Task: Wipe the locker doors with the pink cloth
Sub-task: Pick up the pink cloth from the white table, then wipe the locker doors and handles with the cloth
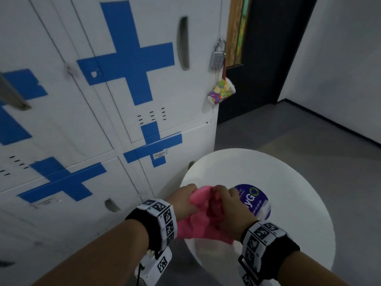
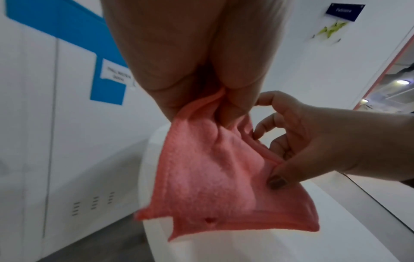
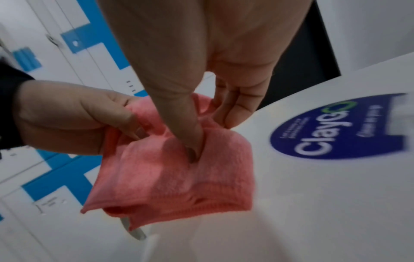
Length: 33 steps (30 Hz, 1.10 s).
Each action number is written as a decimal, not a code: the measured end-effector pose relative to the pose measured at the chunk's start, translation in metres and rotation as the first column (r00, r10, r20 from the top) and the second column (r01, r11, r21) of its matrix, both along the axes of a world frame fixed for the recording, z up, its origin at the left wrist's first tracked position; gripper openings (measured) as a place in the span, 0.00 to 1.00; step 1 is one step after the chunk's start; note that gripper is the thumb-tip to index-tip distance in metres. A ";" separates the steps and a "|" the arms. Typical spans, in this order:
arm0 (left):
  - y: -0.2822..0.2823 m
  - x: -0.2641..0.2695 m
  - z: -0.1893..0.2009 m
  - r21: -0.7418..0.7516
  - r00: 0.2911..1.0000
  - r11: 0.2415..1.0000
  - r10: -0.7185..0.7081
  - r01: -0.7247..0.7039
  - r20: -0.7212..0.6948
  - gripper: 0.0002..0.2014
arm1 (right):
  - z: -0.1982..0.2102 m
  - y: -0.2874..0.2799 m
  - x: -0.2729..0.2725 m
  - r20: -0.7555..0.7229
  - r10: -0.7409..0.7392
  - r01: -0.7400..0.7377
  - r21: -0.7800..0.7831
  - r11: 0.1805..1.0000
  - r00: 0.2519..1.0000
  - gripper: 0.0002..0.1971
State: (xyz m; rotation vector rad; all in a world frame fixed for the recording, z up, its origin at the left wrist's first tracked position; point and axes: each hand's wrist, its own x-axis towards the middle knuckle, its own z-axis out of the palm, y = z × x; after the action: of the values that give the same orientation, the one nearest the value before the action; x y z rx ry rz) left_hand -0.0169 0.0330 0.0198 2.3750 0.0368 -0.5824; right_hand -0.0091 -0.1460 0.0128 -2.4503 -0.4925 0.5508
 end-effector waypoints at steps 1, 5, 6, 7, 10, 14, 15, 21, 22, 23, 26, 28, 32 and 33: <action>0.006 -0.004 0.007 -0.025 0.999 0.999 0.032 -0.032 0.025 0.09 | 0.005 0.006 0.001 0.006 0.003 -0.003 0.016 1.000 1.000 0.42; 0.031 -0.023 0.034 -0.145 0.982 0.979 0.160 -0.145 0.099 0.10 | 0.034 0.032 0.004 0.025 0.096 -0.097 0.017 0.995 0.995 0.55; 0.039 -0.027 0.040 -0.148 0.977 0.976 0.177 -0.159 0.118 0.10 | 0.042 0.039 0.005 0.047 0.142 -0.143 0.020 0.990 0.989 0.54; 0.047 -0.031 0.046 -0.142 0.974 0.975 0.188 -0.169 0.130 0.10 | 0.049 0.046 0.004 0.071 0.182 -0.184 0.025 0.983 0.981 0.50; 0.069 -0.048 0.068 -0.137 0.952 0.964 0.250 -0.228 0.177 0.08 | 0.067 0.071 0.002 0.125 0.256 -0.263 0.041 0.964 0.958 0.37; 0.097 -0.069 0.102 -0.147 0.915 0.946 0.319 -0.290 0.247 0.10 | 0.102 0.103 -0.010 0.241 0.382 -0.410 0.073 0.909 0.892 0.16; 0.104 -0.073 0.109 -0.136 0.909 0.944 0.326 -0.300 0.260 0.10 | 0.108 0.109 -0.011 0.242 0.398 -0.427 0.081 0.900 0.885 0.16; 0.149 -0.111 0.159 -0.122 0.845 0.918 0.395 -0.376 0.362 0.11 | 0.151 0.155 -0.027 0.348 0.427 -0.487 0.103 0.867 0.834 0.16; 0.155 -0.118 0.167 -0.126 0.834 0.913 0.407 -0.389 0.373 0.11 | 0.160 0.162 -0.031 0.380 0.423 -0.492 0.099 0.865 0.822 0.14; 0.160 -0.123 0.175 -0.131 0.828 0.909 0.414 -0.395 0.379 0.12 | 0.169 0.167 -0.035 0.414 0.424 -0.495 0.079 0.865 0.806 0.13; 0.177 -0.142 0.194 -0.127 0.808 0.906 0.419 -0.404 0.415 0.16 | 0.192 0.188 -0.046 0.476 0.419 -0.495 0.039 0.868 0.773 0.09; 0.187 -0.151 0.203 -0.128 0.793 0.902 0.424 -0.412 0.437 0.18 | 0.206 0.201 -0.052 0.495 0.415 -0.492 0.029 0.870 0.763 0.07; 0.200 -0.157 0.217 -0.132 0.776 0.901 0.424 -0.413 0.466 0.16 | 0.221 0.209 -0.058 0.536 0.400 -0.493 0.035 0.870 0.744 0.07; 0.201 -0.157 0.222 -0.137 0.769 0.900 0.427 -0.415 0.477 0.16 | 0.225 0.211 -0.059 0.543 0.394 -0.489 0.036 0.871 0.742 0.07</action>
State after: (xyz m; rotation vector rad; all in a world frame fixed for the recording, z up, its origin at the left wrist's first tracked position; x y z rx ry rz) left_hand -0.1737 0.2344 0.2414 2.3144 0.3246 0.2538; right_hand -0.0679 0.0646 0.2377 -2.2839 -1.3211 -0.0099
